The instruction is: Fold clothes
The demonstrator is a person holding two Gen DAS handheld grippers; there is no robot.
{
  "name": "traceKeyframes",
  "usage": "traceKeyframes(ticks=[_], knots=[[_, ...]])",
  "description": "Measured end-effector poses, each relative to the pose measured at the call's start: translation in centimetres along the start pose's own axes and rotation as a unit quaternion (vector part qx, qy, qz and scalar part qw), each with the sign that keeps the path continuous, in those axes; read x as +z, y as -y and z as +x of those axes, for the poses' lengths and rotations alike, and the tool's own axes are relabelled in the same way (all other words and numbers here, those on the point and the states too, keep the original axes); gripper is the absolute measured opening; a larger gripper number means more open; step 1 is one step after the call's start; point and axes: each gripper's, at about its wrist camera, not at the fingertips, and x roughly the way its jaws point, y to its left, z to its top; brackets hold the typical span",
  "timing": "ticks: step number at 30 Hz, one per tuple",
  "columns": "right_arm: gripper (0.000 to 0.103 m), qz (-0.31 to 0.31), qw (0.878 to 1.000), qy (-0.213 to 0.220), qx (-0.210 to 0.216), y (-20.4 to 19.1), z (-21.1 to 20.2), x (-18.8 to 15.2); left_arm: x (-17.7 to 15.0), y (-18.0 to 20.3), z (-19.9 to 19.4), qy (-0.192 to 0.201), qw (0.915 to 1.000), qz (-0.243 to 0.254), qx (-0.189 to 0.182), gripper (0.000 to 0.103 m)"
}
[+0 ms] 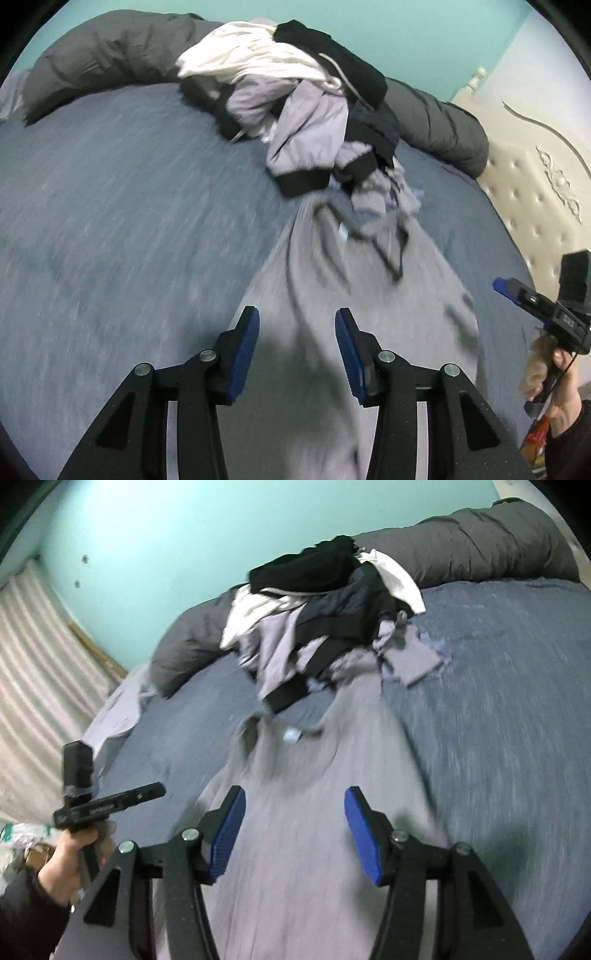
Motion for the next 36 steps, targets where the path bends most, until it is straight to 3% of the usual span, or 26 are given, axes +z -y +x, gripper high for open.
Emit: traceKeyframes(ticks=[7, 12, 18, 24, 25, 27, 30, 36], knots=[[0.059, 0.032, 0.999, 0.027, 0.018, -0.8, -5.7, -9.1, -8.9, -2.7, -2.2, -0.034, 0.9991, -0.017, 0.021, 0.047], [0.059, 0.064, 0.996, 0.055, 0.023, -0.1, -7.9, -13.2, -13.8, -4.6, -2.7, -0.057, 0.9971, -0.038, 0.032, 0.047], [0.059, 0.077, 0.994, 0.065, 0.042, 0.5, -7.9, -15.8, -16.4, -5.8, -3.4, -0.072, 0.9954, -0.054, 0.035, 0.047], [0.059, 0.061, 0.995, 0.058, 0.045, 0.7, -7.3, -15.8, -18.7, -6.2, -3.4, -0.086, 0.9939, -0.065, 0.025, 0.046], [0.059, 0.061, 0.995, 0.062, 0.048, 0.8, -7.4, -15.8, -19.2, -6.0, -3.4, -0.088, 0.9939, -0.063, 0.022, 0.042], [0.059, 0.065, 0.994, 0.071, 0.054, 0.9, -7.6, -15.7, -19.7, -5.6, -3.8, -0.086, 0.9945, -0.054, 0.023, 0.015], [0.059, 0.07, 0.994, 0.07, 0.053, 1.2, -7.5, -15.9, -19.7, -4.8, -4.7, -0.079, 0.9957, -0.043, 0.022, 0.003], [0.059, 0.081, 0.992, 0.076, 0.055, 1.8, -7.6, -16.0, -17.8, -3.5, -8.1, -0.054, 0.9974, -0.008, 0.047, 0.003]])
